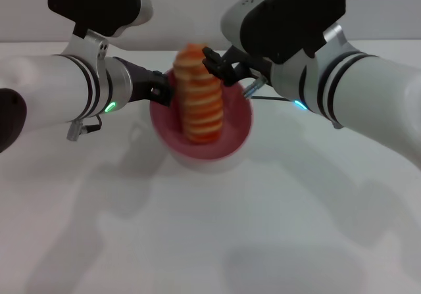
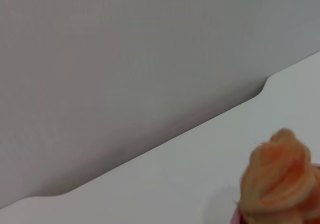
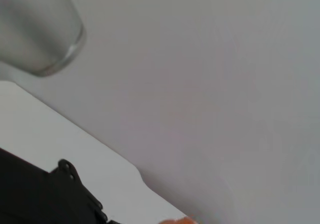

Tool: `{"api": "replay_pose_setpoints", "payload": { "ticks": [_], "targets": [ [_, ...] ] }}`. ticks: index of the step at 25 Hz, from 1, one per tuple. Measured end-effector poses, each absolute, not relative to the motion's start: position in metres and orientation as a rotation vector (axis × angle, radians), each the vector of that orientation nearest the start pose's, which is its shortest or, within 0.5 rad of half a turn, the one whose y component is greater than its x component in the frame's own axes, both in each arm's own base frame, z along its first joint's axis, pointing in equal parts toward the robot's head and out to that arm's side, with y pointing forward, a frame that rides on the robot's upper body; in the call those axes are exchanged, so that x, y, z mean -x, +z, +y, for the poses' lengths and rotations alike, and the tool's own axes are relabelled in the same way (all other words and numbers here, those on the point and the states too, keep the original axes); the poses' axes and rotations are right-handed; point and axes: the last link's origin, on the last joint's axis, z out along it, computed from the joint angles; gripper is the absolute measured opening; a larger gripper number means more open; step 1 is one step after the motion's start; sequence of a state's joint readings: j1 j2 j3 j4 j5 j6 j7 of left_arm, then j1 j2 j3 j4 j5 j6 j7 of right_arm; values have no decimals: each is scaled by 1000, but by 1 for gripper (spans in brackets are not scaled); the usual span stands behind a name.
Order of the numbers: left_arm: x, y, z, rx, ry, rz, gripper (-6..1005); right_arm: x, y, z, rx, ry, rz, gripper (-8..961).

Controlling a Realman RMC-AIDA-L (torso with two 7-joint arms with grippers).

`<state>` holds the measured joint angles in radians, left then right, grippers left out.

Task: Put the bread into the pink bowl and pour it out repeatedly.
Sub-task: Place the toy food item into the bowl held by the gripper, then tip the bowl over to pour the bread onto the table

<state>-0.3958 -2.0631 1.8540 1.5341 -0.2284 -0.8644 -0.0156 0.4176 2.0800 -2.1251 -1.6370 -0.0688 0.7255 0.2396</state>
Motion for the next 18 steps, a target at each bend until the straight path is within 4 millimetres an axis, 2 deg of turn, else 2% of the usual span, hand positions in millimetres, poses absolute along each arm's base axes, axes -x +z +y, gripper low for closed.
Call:
{"api": "replay_pose_setpoints", "payload": {
  "ticks": [3,8,15,18],
  "targets": [
    [148,-29,368,2161,20,-732,36,-80,-63,339,2206,145,427,444],
    [150,-25,370,2147,-32,-660,36,-83,-46,341,2142,173,456,686],
    [158,-20,362,2110,-127,-493,36,-92,-18,347,2038,199,507,741],
    [161,-25,354,2099,-147,-392,36,-97,-8,348,2004,202,529,741]
  ]
}}
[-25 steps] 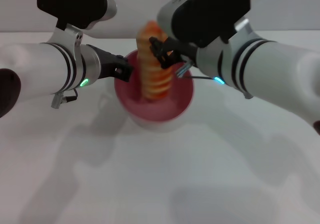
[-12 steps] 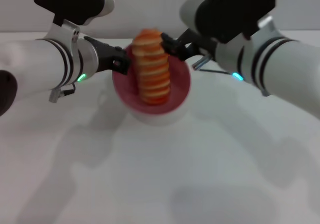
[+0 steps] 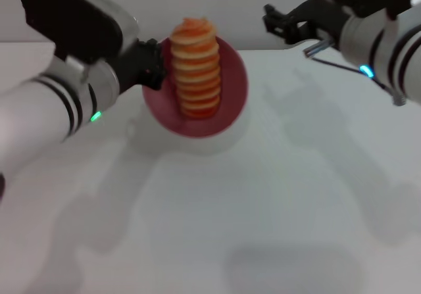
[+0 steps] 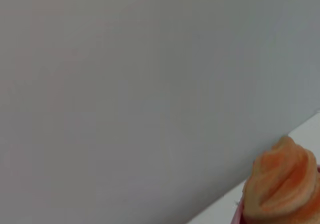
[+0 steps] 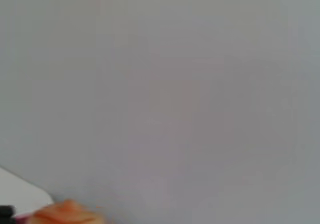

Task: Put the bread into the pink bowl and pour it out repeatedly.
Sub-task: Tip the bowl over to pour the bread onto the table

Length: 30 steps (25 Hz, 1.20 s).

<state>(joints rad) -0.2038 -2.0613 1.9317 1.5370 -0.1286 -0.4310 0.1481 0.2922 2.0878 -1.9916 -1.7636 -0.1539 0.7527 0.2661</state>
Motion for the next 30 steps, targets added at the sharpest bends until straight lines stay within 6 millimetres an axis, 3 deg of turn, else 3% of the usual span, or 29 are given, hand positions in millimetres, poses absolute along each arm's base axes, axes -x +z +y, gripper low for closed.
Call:
{"api": "replay_pose_setpoints", "payload": {
  "ticks": [9,19,30],
  "targets": [
    [180,-51,344,2101,-192,-235,36,-104,-5,350,1991,174,546,741],
    [182,-53,328,2039,-322,-8,36,-106,-8,349,1994,147,558,741],
    [191,-53,323,1976,-446,67,36,-107,-10,348,2001,131,570,742]
  ]
}}
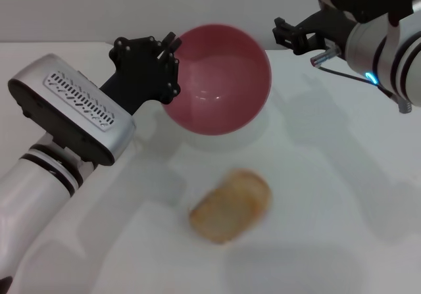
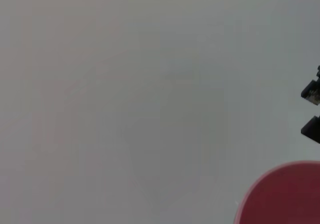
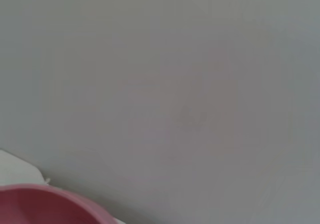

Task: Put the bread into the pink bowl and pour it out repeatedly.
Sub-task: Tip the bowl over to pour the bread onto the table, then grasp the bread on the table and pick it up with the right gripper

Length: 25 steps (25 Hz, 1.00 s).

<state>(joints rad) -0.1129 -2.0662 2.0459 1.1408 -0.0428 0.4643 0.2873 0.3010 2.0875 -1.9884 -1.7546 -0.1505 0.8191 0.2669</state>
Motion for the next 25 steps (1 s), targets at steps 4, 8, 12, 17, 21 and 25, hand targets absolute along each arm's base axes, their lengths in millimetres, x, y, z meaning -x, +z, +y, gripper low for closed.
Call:
{"api": "replay_pose_setpoints", "payload": {
  "ticks": [4,8,12,17,21,25],
  "targets": [
    [192,-56,329,2006,-414,6,36,-105,-11,347,2005,126,582,742],
    [186,-54,343,2047,-353,-126,36,-105,-13,347,2007,112,597,742],
    [180,-45,359,2078,-246,-299,36,-104,-17,345,2031,119,629,742],
    [174,-31,365,2111,-45,-593,36,-103,-22,340,2058,104,699,742],
    [166,-25,357,2135,107,-681,36,-105,-21,338,2053,53,731,742],
    [162,-16,357,2124,162,-715,36,-109,-20,334,2082,-28,799,742]
  ]
}}
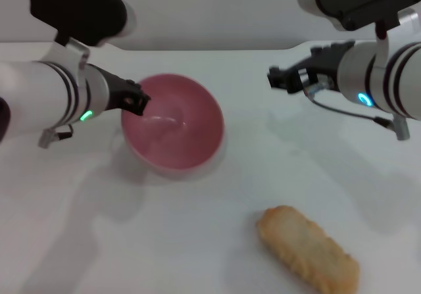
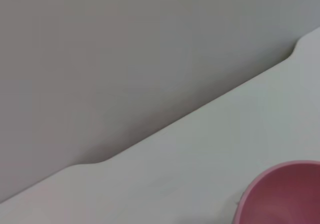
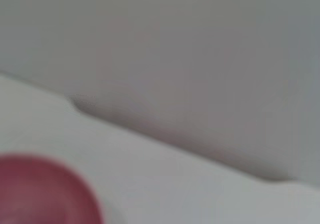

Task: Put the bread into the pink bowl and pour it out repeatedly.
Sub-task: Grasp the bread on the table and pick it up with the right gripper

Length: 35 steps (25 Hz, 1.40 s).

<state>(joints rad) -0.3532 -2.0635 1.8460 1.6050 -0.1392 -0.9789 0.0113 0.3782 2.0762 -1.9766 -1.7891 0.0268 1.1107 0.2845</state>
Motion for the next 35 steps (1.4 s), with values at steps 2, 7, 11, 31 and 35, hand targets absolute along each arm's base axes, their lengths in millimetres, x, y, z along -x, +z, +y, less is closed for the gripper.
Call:
{"api": "replay_pose_setpoints", "payload": {
  "ticks": [2,7,11,31,35],
  "targets": [
    [161,-10,359,2106,157,-730,36,-111,-20,330,2121,-57,831,742],
    [162,-2,362,2087,148,-734,36,-121,-21,321,2161,-125,891,741],
    [162,-3,364,2087,150,-730,36,-127,-31,311,2191,-200,900,741],
    [168,-8,374,2081,176,-747,36,-128,-93,268,2362,-193,1048,741],
    [170,-7,376,2073,176,-755,35,-123,-92,259,2336,-228,1007,741]
  ]
}}
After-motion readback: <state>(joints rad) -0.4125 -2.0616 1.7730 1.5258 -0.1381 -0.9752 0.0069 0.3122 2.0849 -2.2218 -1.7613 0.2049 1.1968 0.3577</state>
